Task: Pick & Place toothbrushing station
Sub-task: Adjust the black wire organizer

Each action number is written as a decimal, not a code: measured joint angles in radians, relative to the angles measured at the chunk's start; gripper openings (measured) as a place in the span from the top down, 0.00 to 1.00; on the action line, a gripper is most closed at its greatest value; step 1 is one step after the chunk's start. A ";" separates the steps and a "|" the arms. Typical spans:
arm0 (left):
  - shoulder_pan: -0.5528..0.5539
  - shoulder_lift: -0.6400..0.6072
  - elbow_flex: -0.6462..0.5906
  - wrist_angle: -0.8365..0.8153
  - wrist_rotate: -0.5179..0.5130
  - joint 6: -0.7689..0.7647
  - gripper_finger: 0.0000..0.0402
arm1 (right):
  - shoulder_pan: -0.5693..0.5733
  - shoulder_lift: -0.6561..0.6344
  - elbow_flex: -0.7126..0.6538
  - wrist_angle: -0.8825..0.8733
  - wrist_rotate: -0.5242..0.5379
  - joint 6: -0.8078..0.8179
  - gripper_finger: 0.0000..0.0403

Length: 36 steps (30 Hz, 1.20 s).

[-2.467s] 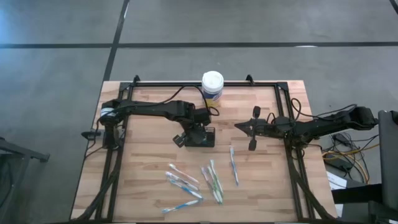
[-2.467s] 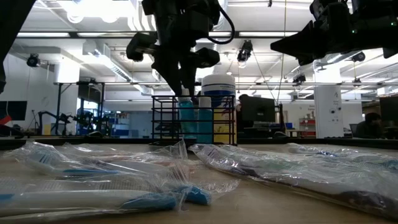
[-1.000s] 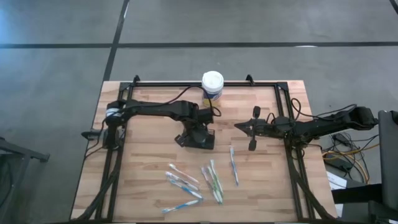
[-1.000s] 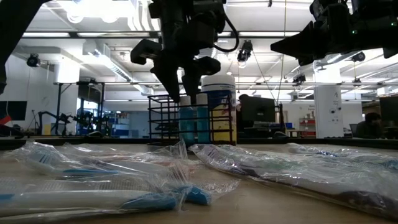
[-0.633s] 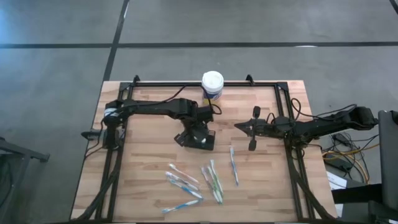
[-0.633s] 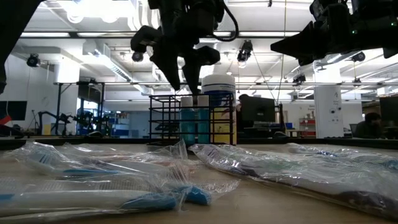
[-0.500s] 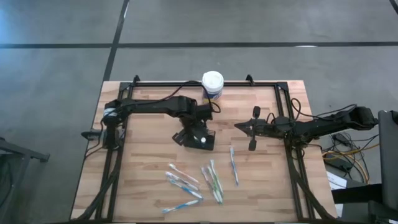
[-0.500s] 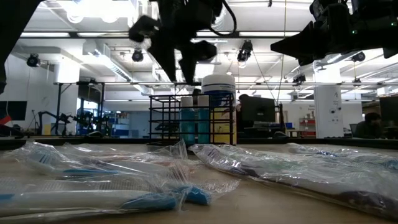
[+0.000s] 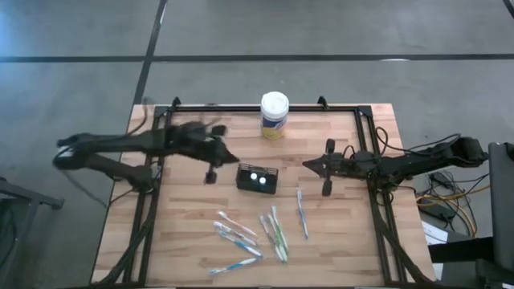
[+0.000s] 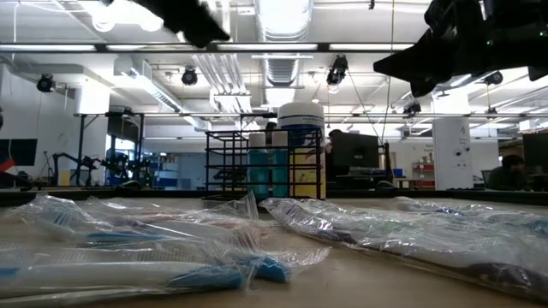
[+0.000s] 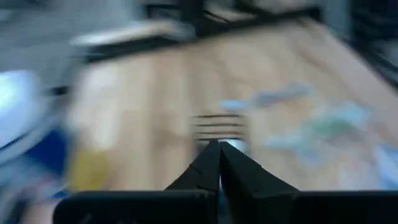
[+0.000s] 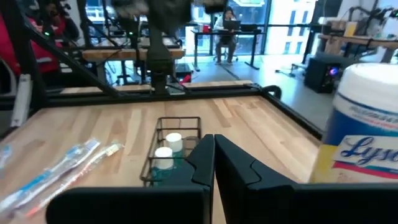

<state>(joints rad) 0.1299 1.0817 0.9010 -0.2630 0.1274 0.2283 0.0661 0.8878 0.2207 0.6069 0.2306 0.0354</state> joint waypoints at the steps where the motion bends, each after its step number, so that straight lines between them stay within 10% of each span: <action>1: 0.008 -0.056 -0.103 0.115 -0.062 -0.046 0.98 | 0.008 0.005 0.000 0.002 0.000 0.011 0.98; 7: 0.105 -0.286 -0.531 0.502 -0.216 -0.247 0.99 | 0.095 0.090 0.051 -0.017 0.004 0.100 0.98; 12: 0.159 -0.282 -0.655 0.582 -0.213 -0.323 0.99 | 0.206 0.252 0.192 -0.161 0.005 0.138 0.98; 27: 0.161 0.041 -0.659 0.735 -0.215 -0.388 1.00 | 0.317 0.806 0.504 -0.231 0.005 0.249 0.98; 36: 0.164 0.227 -0.570 0.768 -0.165 -0.350 1.00 | 0.283 0.913 0.538 -0.226 0.069 0.272 0.98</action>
<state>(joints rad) 0.2935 1.3091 0.3309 0.5045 -0.0378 -0.1219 0.3491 1.8004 0.7586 0.3809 0.2992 0.3077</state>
